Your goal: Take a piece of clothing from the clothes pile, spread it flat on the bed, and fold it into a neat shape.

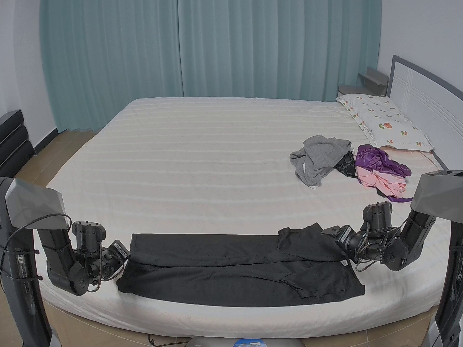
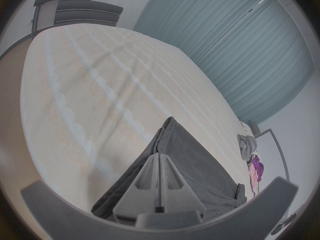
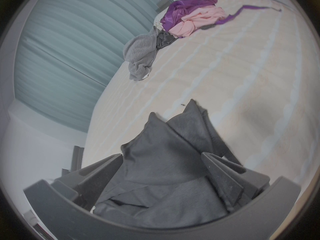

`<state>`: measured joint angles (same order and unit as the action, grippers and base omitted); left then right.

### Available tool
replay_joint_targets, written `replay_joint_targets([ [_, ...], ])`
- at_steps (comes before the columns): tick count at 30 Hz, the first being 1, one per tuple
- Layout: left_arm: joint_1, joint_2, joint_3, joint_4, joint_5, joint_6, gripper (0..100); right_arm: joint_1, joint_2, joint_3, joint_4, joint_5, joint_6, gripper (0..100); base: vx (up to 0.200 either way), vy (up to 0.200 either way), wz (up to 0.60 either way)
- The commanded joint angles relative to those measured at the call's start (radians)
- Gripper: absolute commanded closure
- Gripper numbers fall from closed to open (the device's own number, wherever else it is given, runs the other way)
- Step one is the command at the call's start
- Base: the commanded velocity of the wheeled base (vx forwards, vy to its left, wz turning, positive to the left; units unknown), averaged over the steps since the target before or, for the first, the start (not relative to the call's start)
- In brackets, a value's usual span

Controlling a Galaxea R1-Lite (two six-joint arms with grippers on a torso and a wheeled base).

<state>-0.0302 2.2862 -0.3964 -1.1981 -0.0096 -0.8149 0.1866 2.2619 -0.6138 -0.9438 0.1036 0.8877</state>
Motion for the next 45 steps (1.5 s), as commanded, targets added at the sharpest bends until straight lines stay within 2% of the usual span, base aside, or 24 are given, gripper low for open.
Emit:
replay_joint_targets([
  [1, 0.001, -0.024, 0.014, -0.001, 0.000, -0.003, 100, 0.001, 0.057, -0.014, -0.006, -0.032, -0.046, 0, 0.000, 0.000, 0.00],
  [8, 0.000, -0.010, 0.013, -0.001, 0.000, -0.003, 100, -0.018, 0.059, 0.002, -0.006, -0.059, -0.115, 0, 0.000, 0.000, 0.00],
  [13, -0.002, -0.010, 0.013, -0.001, 0.000, -0.003, 100, -0.015, 0.074, 0.000, -0.007, -0.062, -0.119, 0, 0.000, 0.000, 0.00],
  [14, -0.002, -0.010, 0.013, -0.001, 0.000, -0.003, 100, -0.012, 0.082, -0.001, -0.009, -0.062, -0.119, 100, 0.000, 0.000, 0.00],
  [43, 0.018, 0.003, 0.021, 0.000, -0.001, -0.004, 100, -0.041, 0.038, 0.092, -0.013, -0.053, -0.128, 100, 0.000, 0.000, 0.00],
  [44, 0.018, 0.003, 0.021, 0.000, -0.001, -0.004, 100, -0.041, 0.039, 0.092, -0.013, -0.051, -0.128, 0, 0.000, 0.000, 0.00],
  [45, 0.018, 0.003, 0.021, 0.000, -0.001, -0.004, 0, -0.041, 0.039, 0.092, -0.013, -0.051, -0.128, 0, 0.000, 0.000, 0.00],
])
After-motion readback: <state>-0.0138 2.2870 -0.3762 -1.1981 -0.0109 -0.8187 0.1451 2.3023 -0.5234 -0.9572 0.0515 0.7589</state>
